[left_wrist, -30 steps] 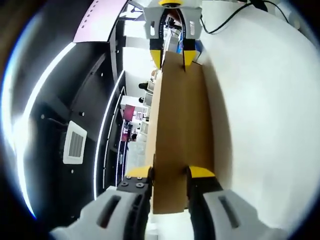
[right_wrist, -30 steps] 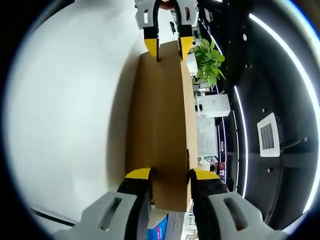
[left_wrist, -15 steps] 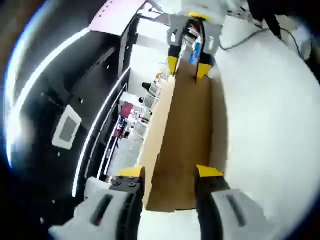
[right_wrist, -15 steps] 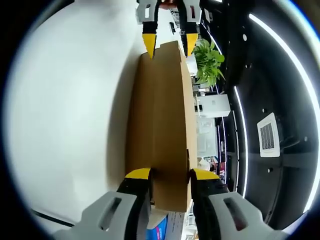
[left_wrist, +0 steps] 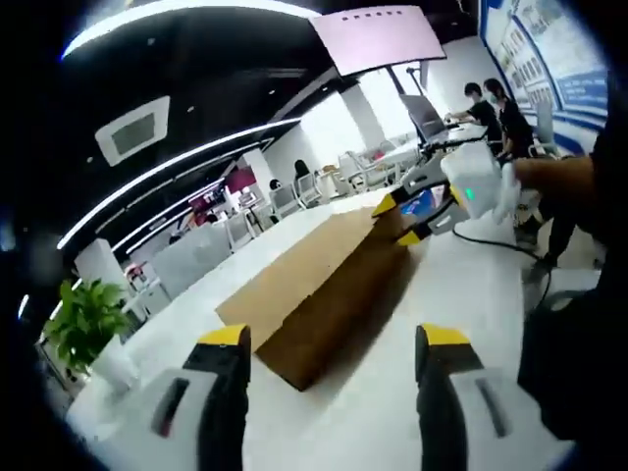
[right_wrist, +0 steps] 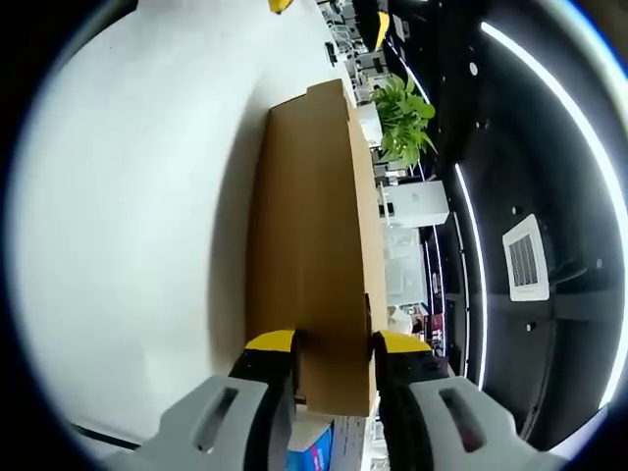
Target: Operate the shoe box by opening the lid, removing the specified soft item, and placing it in the target area until the item is outside and the box remains undamaged.
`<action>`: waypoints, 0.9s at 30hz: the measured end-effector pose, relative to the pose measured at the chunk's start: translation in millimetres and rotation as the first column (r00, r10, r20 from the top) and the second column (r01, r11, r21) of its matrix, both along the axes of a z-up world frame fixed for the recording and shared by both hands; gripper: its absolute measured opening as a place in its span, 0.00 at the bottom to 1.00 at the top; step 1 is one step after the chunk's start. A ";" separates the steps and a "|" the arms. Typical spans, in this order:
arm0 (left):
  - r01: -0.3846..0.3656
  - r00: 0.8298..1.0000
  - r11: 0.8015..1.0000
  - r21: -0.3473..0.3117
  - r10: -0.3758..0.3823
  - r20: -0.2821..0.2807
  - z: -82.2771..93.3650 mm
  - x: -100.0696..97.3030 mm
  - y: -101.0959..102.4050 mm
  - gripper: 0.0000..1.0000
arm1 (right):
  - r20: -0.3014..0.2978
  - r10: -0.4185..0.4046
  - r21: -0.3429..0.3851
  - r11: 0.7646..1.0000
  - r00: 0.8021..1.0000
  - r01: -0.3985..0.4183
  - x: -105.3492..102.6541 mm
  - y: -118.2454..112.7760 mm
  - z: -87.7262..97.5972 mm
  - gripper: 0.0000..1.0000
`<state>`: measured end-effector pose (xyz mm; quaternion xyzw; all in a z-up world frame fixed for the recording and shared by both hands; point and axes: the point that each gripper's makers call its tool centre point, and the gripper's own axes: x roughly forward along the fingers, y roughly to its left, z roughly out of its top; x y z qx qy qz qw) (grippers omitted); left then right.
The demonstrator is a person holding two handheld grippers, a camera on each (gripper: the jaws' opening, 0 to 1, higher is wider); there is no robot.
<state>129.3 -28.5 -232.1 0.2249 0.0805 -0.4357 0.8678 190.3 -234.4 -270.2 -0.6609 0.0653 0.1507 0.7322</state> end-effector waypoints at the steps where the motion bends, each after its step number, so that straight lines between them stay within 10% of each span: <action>1: 0.012 0.999 1.000 -0.023 -0.013 -0.048 -1.0 -8.9 1.2 0.77 | 0.001 -0.002 0.001 1.000 1.000 0.002 -0.2 0.2 0.1 0.30; 7: -0.041 0.989 0.992 -0.117 0.024 -0.145 -2.4 -29.9 24.3 0.86 | 0.009 -0.007 -0.027 1.000 1.000 0.007 -0.9 0.9 -0.2 0.30; 11: -0.136 0.945 0.977 -0.166 0.078 -0.317 -25.6 -48.2 46.2 0.93 | 0.010 -0.012 -0.011 1.000 1.000 0.012 -2.1 1.4 0.0 0.30; 27: -0.144 0.936 0.979 -0.145 0.087 -0.341 -26.4 -82.3 57.8 0.99 | -0.013 -0.033 0.036 0.999 0.999 0.034 -9.4 3.9 1.1 0.33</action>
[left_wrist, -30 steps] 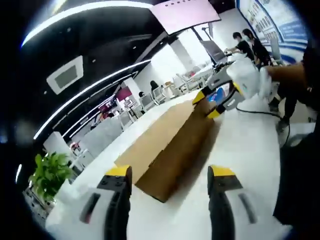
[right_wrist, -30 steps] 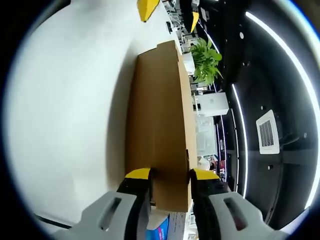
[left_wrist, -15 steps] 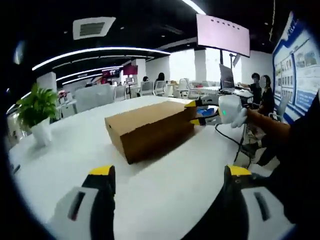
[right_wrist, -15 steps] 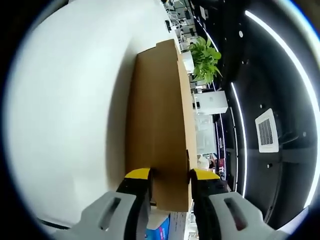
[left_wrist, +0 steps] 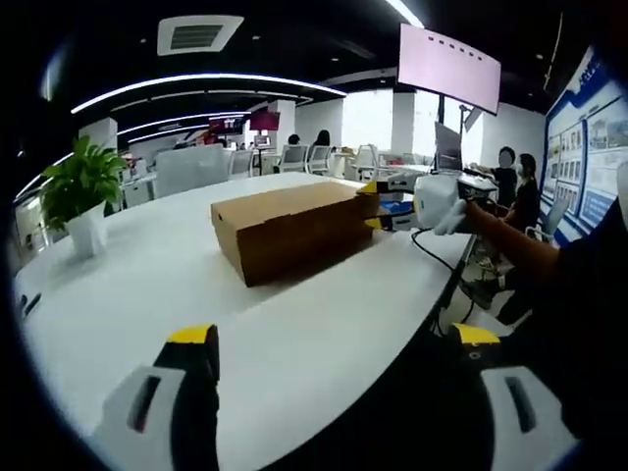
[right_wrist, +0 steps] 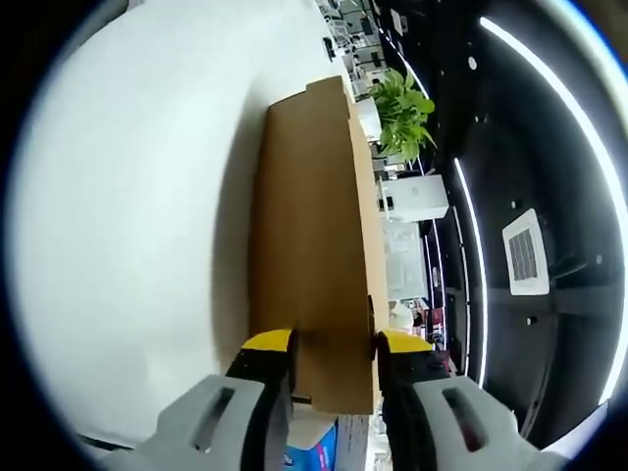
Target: Operate the shoe box by opening the lid, removing the specified soft item, and placing it in the target area until the item is outside and the box remains undamaged.
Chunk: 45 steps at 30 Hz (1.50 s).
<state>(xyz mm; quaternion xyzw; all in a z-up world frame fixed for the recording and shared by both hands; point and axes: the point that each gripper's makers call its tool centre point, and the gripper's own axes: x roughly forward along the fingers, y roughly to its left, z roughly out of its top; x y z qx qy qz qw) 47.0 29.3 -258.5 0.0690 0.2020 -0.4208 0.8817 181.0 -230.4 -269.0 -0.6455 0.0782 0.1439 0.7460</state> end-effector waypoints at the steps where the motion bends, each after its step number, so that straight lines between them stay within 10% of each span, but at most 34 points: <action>1: -0.004 1.000 1.000 -0.011 0.004 0.003 2.1 0.7 0.6 0.99 | -0.023 -0.009 0.057 0.998 1.000 0.010 -3.9 1.3 -0.7 0.33; 7: -0.015 1.000 1.000 -0.021 0.016 0.016 9.3 0.8 2.6 0.99 | -0.065 -0.017 0.241 0.970 0.998 0.032 -36.1 4.4 11.2 0.47; 19: -0.027 0.999 0.999 -0.017 0.028 0.042 16.2 -11.0 6.9 0.99 | -0.211 -0.018 0.528 0.839 0.977 0.130 -116.0 5.5 18.4 0.83; 24: -0.036 0.997 0.999 -0.020 0.037 0.062 24.0 -16.0 10.7 0.99 | -0.237 -0.024 0.693 0.697 0.971 0.186 -146.8 -0.6 36.5 0.88; 26: -0.041 0.996 0.999 -0.023 0.043 0.077 29.6 -18.4 12.6 0.99 | -0.262 -0.021 0.767 0.602 0.965 0.221 -158.1 -4.0 41.5 0.90; 36: -0.074 0.991 0.997 -0.017 0.075 0.111 45.8 -27.3 23.6 0.99 | -0.318 -0.147 0.785 0.513 0.937 0.347 -201.3 -49.0 40.6 0.97; 45: -0.075 0.991 0.997 -0.021 0.077 0.111 47.2 -24.2 24.1 0.99 | -0.368 -0.182 0.808 0.422 0.912 0.411 -193.7 -64.5 20.8 0.97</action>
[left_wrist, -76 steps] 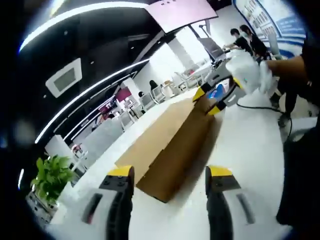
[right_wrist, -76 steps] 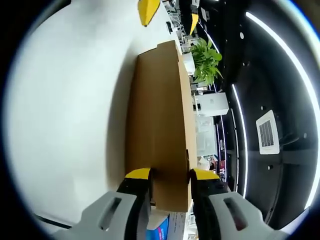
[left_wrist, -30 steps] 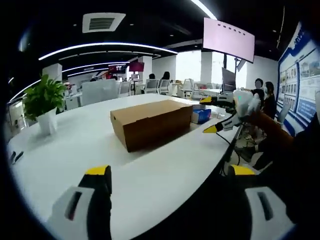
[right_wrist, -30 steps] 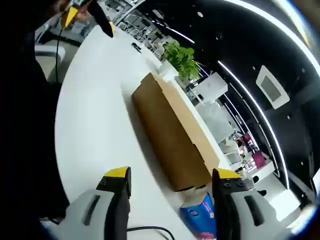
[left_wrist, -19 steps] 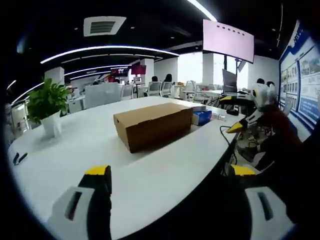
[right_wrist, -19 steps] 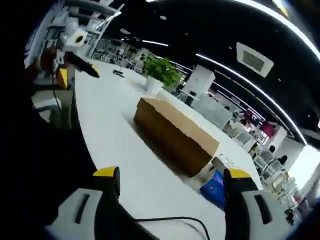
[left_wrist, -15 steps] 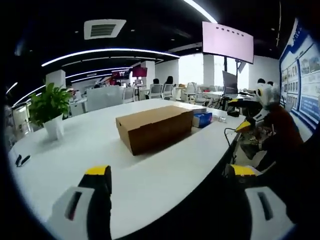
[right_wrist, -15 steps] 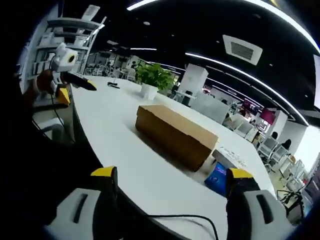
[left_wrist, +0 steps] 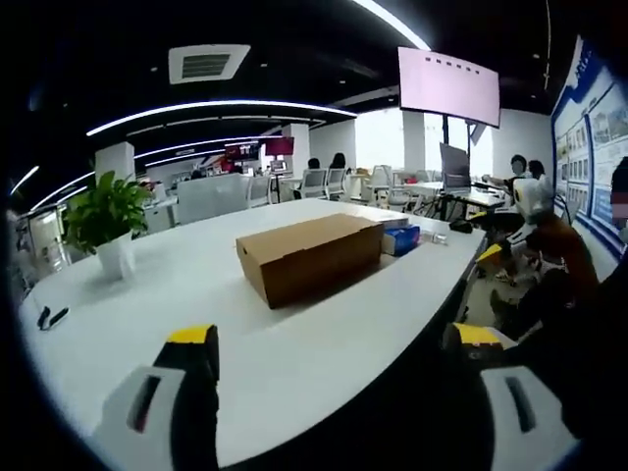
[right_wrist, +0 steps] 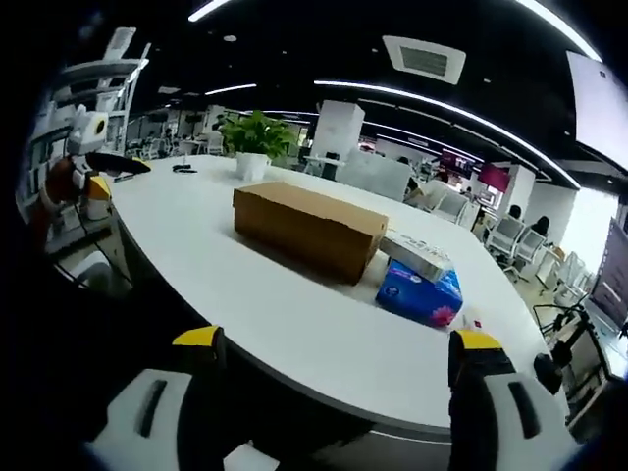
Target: Operate the shoe box by opening the lid, removing the specified soft item, and placing it in the target area until the item is outside and the box remains undamaged.
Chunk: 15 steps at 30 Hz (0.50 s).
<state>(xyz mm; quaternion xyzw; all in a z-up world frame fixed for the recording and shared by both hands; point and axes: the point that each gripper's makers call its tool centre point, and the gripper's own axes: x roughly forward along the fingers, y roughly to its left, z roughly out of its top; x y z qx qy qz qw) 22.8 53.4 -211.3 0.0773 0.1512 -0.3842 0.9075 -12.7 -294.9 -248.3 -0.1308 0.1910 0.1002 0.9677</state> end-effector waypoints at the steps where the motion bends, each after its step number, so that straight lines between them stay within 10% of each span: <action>1: 0.001 1.000 1.000 0.003 -0.001 -0.001 -1.1 0.0 -1.1 0.99 | 0.002 0.008 0.011 1.000 1.000 -0.008 0.5 3.3 -0.4 0.97; 15: -0.003 1.000 1.000 0.013 0.003 0.013 4.2 -8.0 -5.8 0.99 | 0.037 0.070 0.041 0.997 0.997 -0.071 -9.0 23.4 3.7 0.96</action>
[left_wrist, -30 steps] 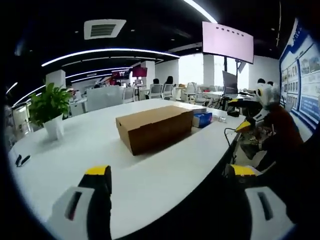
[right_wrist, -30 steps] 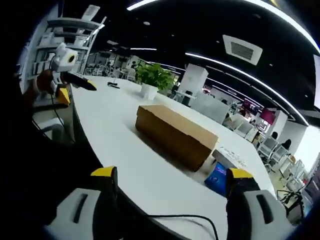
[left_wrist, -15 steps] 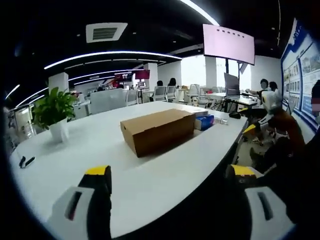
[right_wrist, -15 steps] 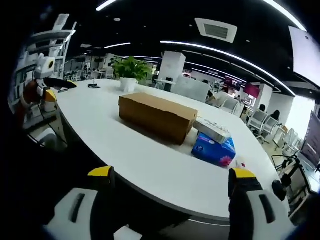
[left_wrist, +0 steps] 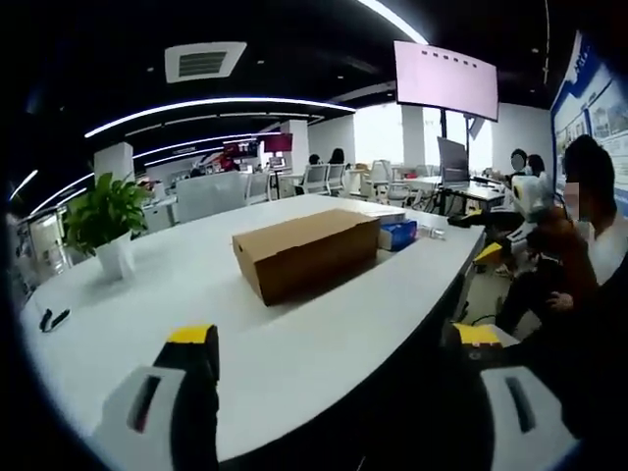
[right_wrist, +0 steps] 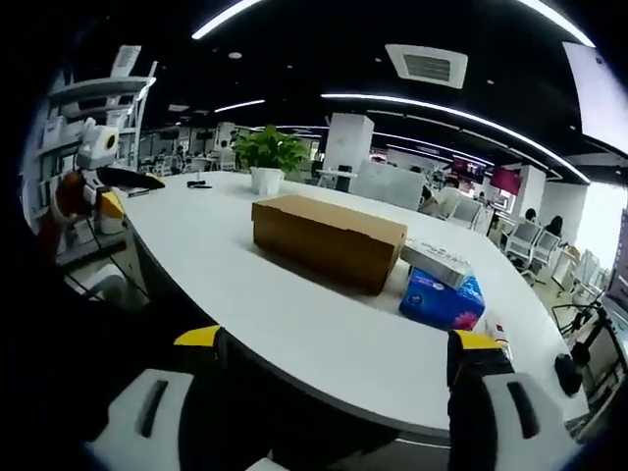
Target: Operate the shoe box by opening the lid, removing the specified soft item, and placing it in the target area until the item is outside and the box remains undamaged.
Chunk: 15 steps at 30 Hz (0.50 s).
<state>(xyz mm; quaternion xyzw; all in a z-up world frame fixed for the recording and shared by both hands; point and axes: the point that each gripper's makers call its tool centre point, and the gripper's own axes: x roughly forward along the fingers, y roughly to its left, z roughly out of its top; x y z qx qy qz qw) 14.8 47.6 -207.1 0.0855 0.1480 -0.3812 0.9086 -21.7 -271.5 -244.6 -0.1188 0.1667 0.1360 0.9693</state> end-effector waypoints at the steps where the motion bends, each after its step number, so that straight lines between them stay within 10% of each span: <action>1: 0.001 1.000 1.000 0.002 -0.001 0.005 0.8 0.0 -0.4 0.99 | 0.002 -0.001 -0.002 1.000 1.000 0.001 0.3 -0.6 0.5 0.96; 15: 0.037 0.998 0.999 0.029 -0.035 -0.047 -9.0 -11.0 -3.5 0.99 | 0.001 0.008 0.000 1.000 1.000 -0.008 -4.3 3.8 -1.0 0.96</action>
